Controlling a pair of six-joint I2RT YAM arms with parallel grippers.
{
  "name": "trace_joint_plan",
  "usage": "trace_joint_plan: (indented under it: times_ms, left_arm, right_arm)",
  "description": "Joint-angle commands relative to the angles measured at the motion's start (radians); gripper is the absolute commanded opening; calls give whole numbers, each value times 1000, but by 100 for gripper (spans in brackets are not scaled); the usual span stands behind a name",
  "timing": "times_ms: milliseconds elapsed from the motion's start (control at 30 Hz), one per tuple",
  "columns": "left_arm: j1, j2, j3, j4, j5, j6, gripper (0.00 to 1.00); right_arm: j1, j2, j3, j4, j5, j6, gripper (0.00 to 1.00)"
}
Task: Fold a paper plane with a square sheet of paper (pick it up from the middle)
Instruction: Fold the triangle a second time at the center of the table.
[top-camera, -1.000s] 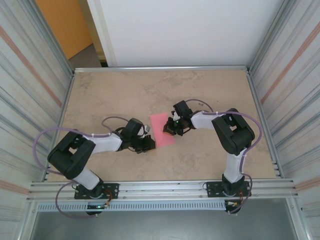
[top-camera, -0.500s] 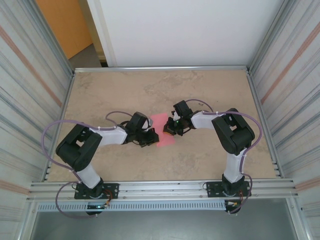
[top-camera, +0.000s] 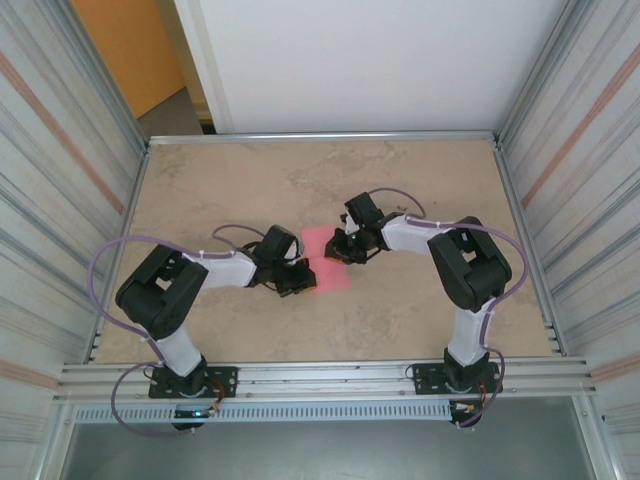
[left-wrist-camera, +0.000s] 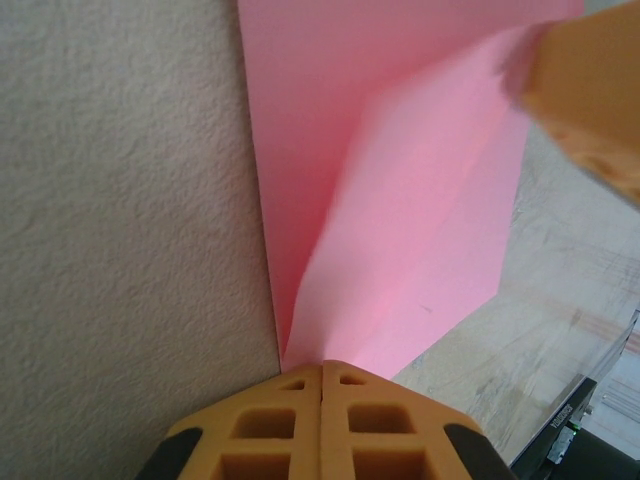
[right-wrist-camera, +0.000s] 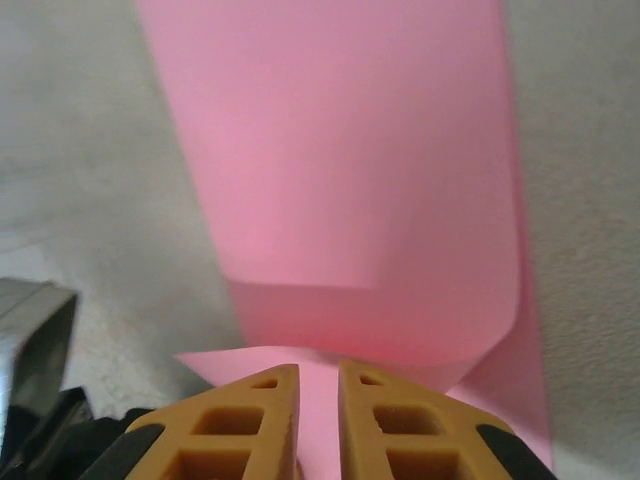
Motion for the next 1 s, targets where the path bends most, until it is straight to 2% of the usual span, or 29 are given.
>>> trace_joint_plan:
  times_ms: [0, 367, 700, 967]
  left_arm:
    - [3, 38, -5, -101, -42, 13, 0]
    - [3, 37, -7, -102, -44, 8, 0]
    - [3, 35, -5, -97, -38, 5, 0]
    - [3, -16, -4, -50, -13, -6, 0]
  right_arm:
    - [19, -65, 14, -54, 19, -85, 19]
    - [106, -23, -48, -9, 23, -47, 4]
    - [109, 33, -66, 20, 7, -59, 1]
    - [102, 64, -98, 20, 47, -51, 0]
